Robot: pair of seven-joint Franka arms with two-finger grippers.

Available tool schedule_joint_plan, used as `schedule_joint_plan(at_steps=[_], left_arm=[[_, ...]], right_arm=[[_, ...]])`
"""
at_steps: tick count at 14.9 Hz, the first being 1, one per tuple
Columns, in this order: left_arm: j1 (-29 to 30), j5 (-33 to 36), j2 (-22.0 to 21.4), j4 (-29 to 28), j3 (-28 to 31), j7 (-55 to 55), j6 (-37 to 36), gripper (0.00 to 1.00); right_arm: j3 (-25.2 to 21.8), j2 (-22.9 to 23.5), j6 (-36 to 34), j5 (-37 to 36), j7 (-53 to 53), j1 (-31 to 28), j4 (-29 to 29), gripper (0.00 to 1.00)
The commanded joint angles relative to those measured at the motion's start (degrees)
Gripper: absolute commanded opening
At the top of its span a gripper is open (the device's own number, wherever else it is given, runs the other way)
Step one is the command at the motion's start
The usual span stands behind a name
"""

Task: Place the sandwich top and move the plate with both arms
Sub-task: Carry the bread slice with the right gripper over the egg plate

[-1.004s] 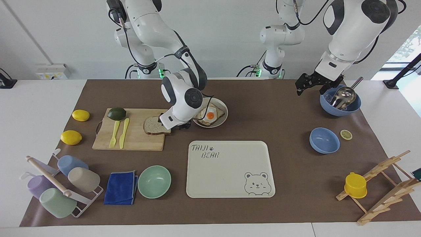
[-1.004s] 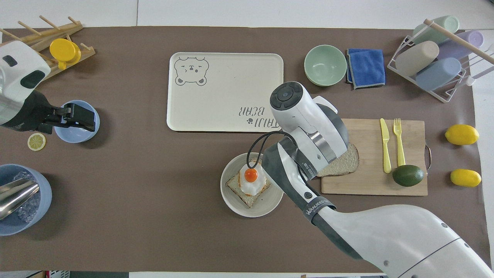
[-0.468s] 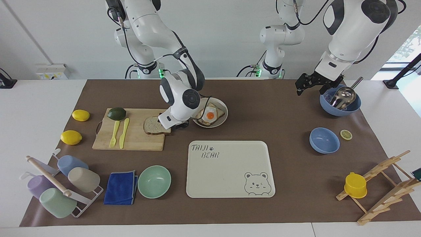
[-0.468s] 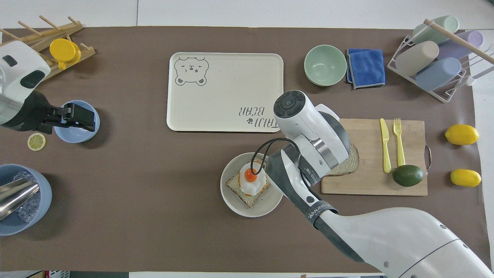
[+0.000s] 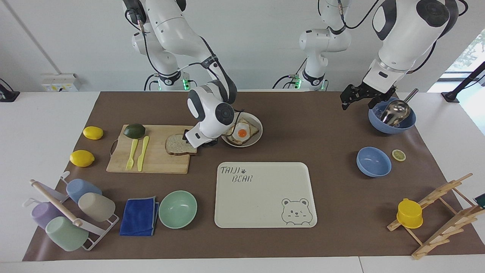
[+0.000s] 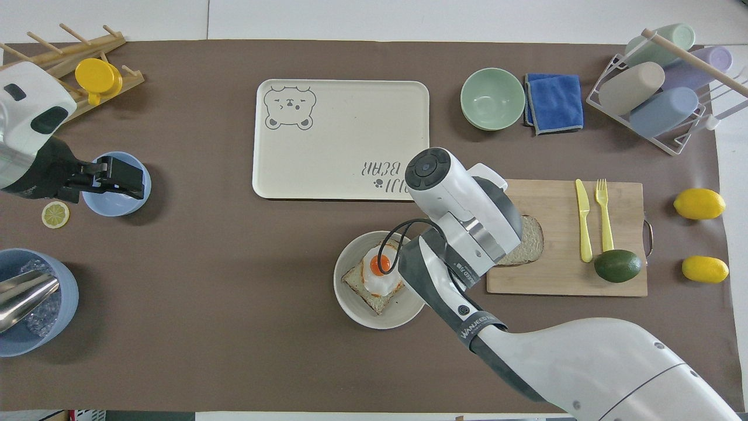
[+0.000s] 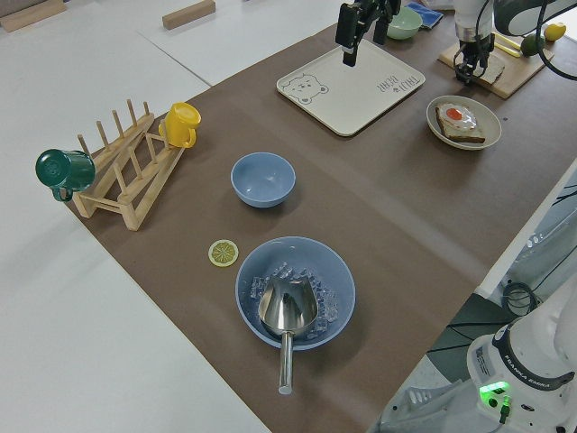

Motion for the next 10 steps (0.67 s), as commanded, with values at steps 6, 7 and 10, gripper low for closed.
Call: schedule_joint_plan(at_steps=[6,7,10], left_arm=[[0.1,-0.4,-1.0,-1.1,0.1,-0.5,0.6,1.00],[0.1,-0.4,-1.1,-1.1,0.1,-0.5,0.6,1.00],[0.1,-0.4,-1.0,-1.1,0.1,-0.5,0.6,1.00]], right_arm=[[0.4,-1.7,-0.7,-2.9,-2.1,-0.3,-3.2,0.48],[0.3,-1.7,-1.0,-3.0,-2.8,-0.3,-3.1,0.33],[0.5,-1.6,-1.6,-3.1,-3.0,0.1,-2.2,0.00]])
